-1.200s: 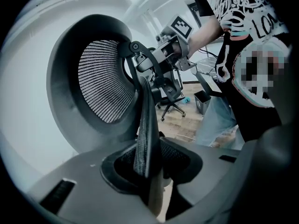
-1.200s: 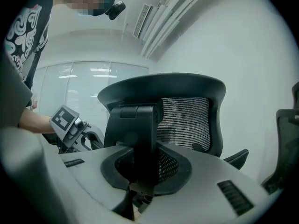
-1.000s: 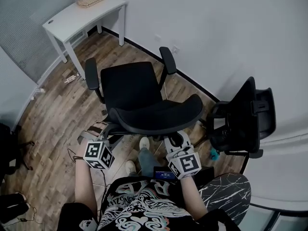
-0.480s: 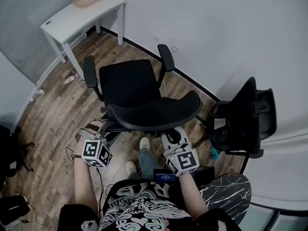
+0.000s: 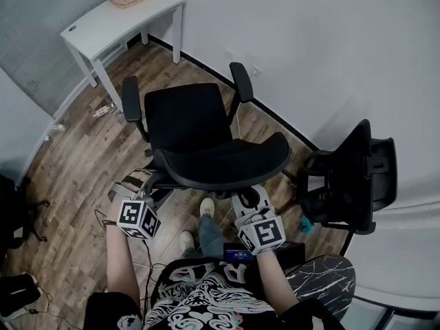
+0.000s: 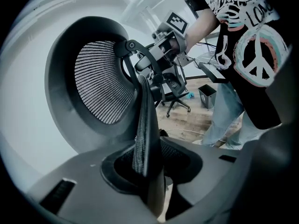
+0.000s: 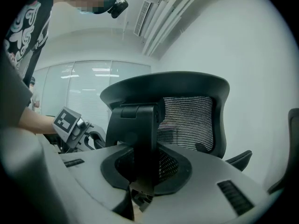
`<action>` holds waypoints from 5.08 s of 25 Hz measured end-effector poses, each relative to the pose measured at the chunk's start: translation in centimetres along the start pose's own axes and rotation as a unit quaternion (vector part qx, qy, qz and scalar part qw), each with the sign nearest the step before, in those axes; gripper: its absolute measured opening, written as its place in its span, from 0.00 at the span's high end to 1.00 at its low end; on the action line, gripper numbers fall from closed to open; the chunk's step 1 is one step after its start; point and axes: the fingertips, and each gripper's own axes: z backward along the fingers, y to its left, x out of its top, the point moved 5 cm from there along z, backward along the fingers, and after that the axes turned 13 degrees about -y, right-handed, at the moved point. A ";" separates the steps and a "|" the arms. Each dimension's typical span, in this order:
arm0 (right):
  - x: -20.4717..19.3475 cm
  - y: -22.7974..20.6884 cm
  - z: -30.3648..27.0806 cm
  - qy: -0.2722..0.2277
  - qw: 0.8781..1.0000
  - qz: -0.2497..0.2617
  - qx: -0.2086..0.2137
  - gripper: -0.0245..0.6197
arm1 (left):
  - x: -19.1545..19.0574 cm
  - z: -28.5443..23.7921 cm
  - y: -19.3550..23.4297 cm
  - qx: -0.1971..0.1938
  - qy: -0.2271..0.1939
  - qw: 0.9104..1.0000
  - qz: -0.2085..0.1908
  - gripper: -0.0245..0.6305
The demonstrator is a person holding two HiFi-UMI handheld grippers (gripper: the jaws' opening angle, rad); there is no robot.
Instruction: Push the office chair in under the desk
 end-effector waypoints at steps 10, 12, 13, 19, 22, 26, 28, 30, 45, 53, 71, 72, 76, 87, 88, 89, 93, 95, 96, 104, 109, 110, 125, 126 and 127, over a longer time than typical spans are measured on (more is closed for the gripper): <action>0.0 -1.2 -1.7 -0.002 1.000 -0.003 0.013 0.89 | -0.5 -0.8 1.5 0.000 0.007 1.000 0.005 0.73; -0.1 -1.6 -1.8 -0.006 1.000 -0.006 0.015 0.89 | -0.5 -1.1 1.7 0.003 0.010 1.000 0.003 0.73; -0.1 -1.9 -1.8 -0.008 1.000 -0.007 0.015 0.89 | -0.4 -1.4 1.8 0.004 0.011 1.000 0.002 0.73; 0.0 -2.4 -2.7 -0.007 1.000 -0.011 0.021 0.89 | -0.7 -1.6 2.6 0.006 0.011 1.000 0.000 0.73; 0.0 -2.3 -3.1 -0.011 1.000 -0.012 0.016 0.89 | -0.9 -1.5 2.8 0.005 0.012 1.000 0.003 0.74; 0.0 -2.3 -3.0 -0.007 1.000 -0.011 0.010 0.89 | -0.9 -1.5 2.7 0.003 0.015 1.000 0.011 0.74; 0.0 -2.4 -2.9 -0.008 1.000 -0.012 0.008 0.89 | -0.8 -1.5 2.6 0.004 0.017 1.000 0.012 0.74; 0.0 -2.6 -2.8 -0.009 1.000 -0.013 0.012 0.89 | -0.6 -1.7 2.6 0.005 0.018 1.000 0.011 0.74; 0.1 -3.5 -2.9 -0.018 0.999 -0.019 0.029 0.88 | -0.1 -2.2 2.7 0.007 0.023 1.000 0.017 0.74; 0.2 -4.5 -3.0 -0.023 0.999 -0.020 0.018 0.88 | 0.4 -2.9 2.8 -0.007 0.018 0.999 0.028 0.74; -0.2 -6.0 -5.1 -0.033 0.999 -0.027 0.022 0.88 | -0.3 -3.8 4.3 -0.001 0.022 0.999 0.033 0.74; -0.2 -6.0 -5.3 -0.035 0.999 -0.027 0.023 0.88 | -0.3 -3.8 4.4 -0.002 0.022 0.999 0.032 0.74; 0.0 -6.0 -5.6 -0.037 0.999 -0.015 0.015 0.88 | -0.4 -3.7 4.7 -0.005 0.017 0.999 0.031 0.74; -0.3 -6.7 -7.0 -0.040 0.999 -0.014 0.016 0.89 | -1.2 -4.3 5.8 0.003 0.018 0.999 0.028 0.74; -0.4 -6.9 -7.1 -0.040 0.999 -0.015 0.017 0.89 | -1.2 -4.4 6.0 0.004 0.019 0.999 0.028 0.74; -0.4 -7.1 -7.3 -0.040 0.999 -0.014 0.017 0.89 | -1.2 -4.6 6.1 0.004 0.019 0.999 0.029 0.74; -0.5 -7.7 -8.1 -0.040 0.999 -0.015 0.015 0.89 | -1.5 -5.1 6.9 0.002 0.021 0.999 0.037 0.74; -0.5 -8.0 -8.5 -0.040 0.999 -0.015 0.017 0.89 | -1.6 -5.2 7.2 0.005 0.021 0.999 0.037 0.74; -0.5 -8.1 -8.7 -0.040 0.999 -0.015 0.018 0.89 | -1.6 -5.3 7.4 0.007 0.022 0.999 0.037 0.74; -0.5 -10.1 -10.1 -0.042 0.998 -0.014 0.033 0.89 | -1.5 -6.7 8.7 0.020 0.029 0.998 0.042 0.74; -0.6 -11.8 -10.8 -0.042 0.998 -0.014 0.043 0.89 | -1.2 -8.0 9.4 0.027 0.036 0.998 0.048 0.74; -0.6 -12.0 -10.9 -0.042 0.998 -0.014 0.045 0.89 | -1.1 -8.2 9.6 0.029 0.037 0.998 0.049 0.74; -0.7 -15.3 -13.2 -0.045 0.995 -0.009 0.085 0.90 | -0.7 -10.5 11.4 0.056 0.054 0.995 0.066 0.74; -0.7 -15.4 -13.3 -0.044 0.995 -0.008 0.087 0.90 | -0.7 -10.6 11.5 0.057 0.054 0.995 0.067 0.74; -0.7 -15.5 -13.4 -0.044 0.995 -0.009 0.088 0.90 | -0.6 -10.7 11.5 0.058 0.054 0.994 0.069 0.74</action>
